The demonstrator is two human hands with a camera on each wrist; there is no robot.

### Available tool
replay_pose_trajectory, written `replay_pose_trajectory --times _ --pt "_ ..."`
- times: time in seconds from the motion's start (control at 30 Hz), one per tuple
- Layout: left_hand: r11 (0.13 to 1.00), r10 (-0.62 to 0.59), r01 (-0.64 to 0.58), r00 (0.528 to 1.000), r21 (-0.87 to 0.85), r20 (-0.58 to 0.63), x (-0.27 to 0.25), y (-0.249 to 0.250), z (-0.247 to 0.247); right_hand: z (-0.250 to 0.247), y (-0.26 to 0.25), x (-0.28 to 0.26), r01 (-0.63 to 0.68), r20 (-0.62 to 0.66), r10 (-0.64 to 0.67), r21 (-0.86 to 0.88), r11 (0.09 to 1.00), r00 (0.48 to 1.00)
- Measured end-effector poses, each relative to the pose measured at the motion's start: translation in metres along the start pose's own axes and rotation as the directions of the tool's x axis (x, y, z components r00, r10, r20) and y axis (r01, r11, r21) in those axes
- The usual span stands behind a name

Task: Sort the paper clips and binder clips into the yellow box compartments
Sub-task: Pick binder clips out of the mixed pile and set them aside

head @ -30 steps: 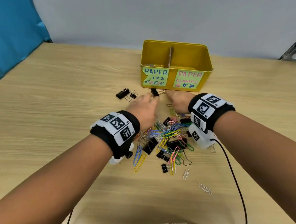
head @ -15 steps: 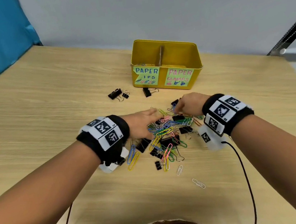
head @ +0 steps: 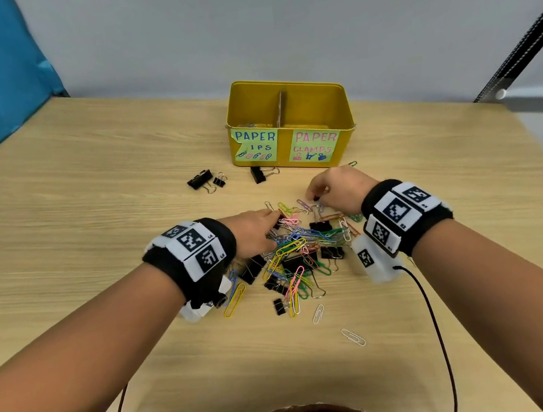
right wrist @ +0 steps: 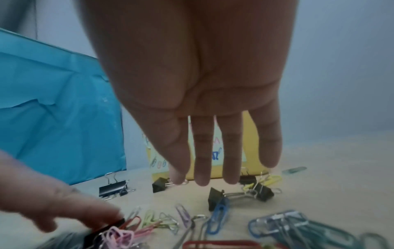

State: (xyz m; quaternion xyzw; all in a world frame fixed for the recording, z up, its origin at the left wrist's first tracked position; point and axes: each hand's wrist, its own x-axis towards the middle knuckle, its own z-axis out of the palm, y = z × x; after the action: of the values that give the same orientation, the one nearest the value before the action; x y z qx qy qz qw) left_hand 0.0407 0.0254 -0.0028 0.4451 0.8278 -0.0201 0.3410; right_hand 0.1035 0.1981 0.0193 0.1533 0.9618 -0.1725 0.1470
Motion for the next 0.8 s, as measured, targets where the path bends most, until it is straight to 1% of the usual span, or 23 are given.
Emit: replay_pose_trajectory --times 0.03,0.13,0.17,0.23,0.3,0.33,0.4,0.43,0.5,0.57,0.63,0.7,0.8 --pt "0.999 0.000 -0.001 1.000 -0.033 -0.022 0.000 0.002 -0.001 0.002 -0.001 -0.002 0.011 0.010 -0.010 -0.015 1.000 1.000" --pt "0.995 -0.003 -0.009 0.993 -0.100 -0.119 0.003 0.011 -0.006 0.012 -0.004 -0.005 0.004 0.176 0.024 -0.157 0.988 0.984" --pt "0.995 -0.011 -0.004 0.987 -0.098 -0.157 0.006 0.014 -0.009 0.013 -0.003 -0.004 -0.003 0.193 0.043 -0.203 0.979 0.980" --pt "0.996 -0.037 0.017 0.973 -0.086 -0.228 0.013 0.018 -0.013 0.010 0.001 -0.003 -0.034 0.156 0.072 -0.234 0.972 0.985" --pt "0.998 -0.051 0.039 0.968 -0.052 -0.245 0.020 0.023 -0.017 0.006 0.003 -0.005 -0.068 0.091 0.087 -0.195 0.978 0.992" --pt "0.998 -0.057 0.052 0.969 -0.027 -0.242 0.022 0.026 -0.019 0.006 0.004 -0.007 -0.068 0.081 0.085 -0.193 0.979 0.993" --pt "0.997 -0.075 0.076 0.965 -0.007 -0.253 0.026 0.031 -0.020 0.011 0.005 -0.011 -0.045 0.127 0.076 -0.230 0.972 0.989" --pt "0.996 -0.086 0.083 0.959 -0.023 -0.269 0.029 0.033 -0.019 0.015 0.005 -0.013 -0.037 0.140 0.073 -0.245 0.969 0.987" --pt "0.991 -0.115 0.089 0.942 -0.097 -0.315 0.030 0.033 -0.016 0.018 0.002 -0.015 -0.026 0.109 0.052 -0.231 0.973 0.993" --pt "0.980 -0.141 0.078 0.924 -0.186 -0.355 0.029 0.031 -0.012 0.017 0.002 -0.016 -0.018 0.077 0.030 -0.151 0.988 0.997" --pt "0.967 -0.165 0.075 0.913 -0.244 -0.372 0.026 0.028 -0.009 0.015 0.006 -0.018 -0.044 0.048 0.046 -0.034 0.998 0.998" --pt "0.963 -0.183 0.096 0.918 -0.252 -0.352 0.025 0.027 -0.006 0.017 0.009 -0.019 -0.101 0.008 0.101 0.004 0.995 0.995" --pt "0.972 -0.203 0.151 0.928 -0.182 -0.312 0.025 0.027 -0.002 0.022 0.009 -0.014 -0.217 0.005 0.218 -0.093 0.972 0.976"
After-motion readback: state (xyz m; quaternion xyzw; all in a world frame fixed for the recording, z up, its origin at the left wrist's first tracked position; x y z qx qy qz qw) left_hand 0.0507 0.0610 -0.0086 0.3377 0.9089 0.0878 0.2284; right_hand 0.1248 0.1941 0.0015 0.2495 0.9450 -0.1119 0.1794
